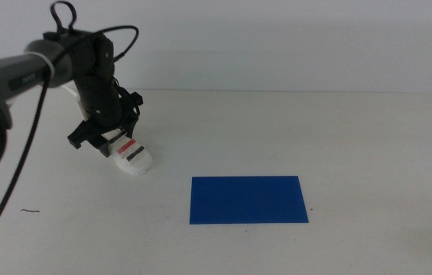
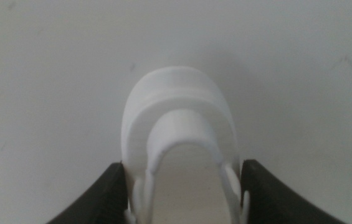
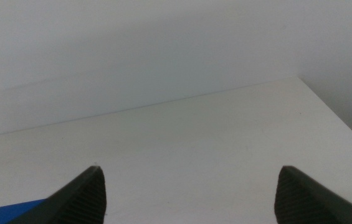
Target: Use one arm to grab the shoe from the table and place it on the mat.
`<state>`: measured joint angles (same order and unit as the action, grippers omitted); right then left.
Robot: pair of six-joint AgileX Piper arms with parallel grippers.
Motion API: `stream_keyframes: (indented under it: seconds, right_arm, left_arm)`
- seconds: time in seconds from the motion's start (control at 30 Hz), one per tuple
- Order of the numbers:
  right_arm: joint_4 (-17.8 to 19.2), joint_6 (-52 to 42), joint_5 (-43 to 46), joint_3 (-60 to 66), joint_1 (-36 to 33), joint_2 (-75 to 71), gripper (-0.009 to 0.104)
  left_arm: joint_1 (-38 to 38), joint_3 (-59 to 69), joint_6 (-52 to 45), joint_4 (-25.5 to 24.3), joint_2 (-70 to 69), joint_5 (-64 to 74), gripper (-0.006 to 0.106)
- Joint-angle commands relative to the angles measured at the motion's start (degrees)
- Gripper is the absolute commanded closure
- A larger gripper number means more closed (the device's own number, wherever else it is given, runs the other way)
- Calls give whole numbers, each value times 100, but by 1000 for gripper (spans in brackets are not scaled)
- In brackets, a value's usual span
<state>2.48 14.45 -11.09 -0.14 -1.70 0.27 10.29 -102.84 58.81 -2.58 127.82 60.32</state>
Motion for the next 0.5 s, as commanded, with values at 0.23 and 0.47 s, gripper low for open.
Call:
stream_keyframes:
  seconds: [0.23, 0.47]
  right_arm:
    - [33, -29, 44, 14, 1, -27, 16]
    - [33, -29, 44, 14, 1, -27, 16]
  left_arm:
    - [835, -44, 869, 91, -942, 714, 102]
    - [2017, -79, 1355, 15, -870, 316, 101]
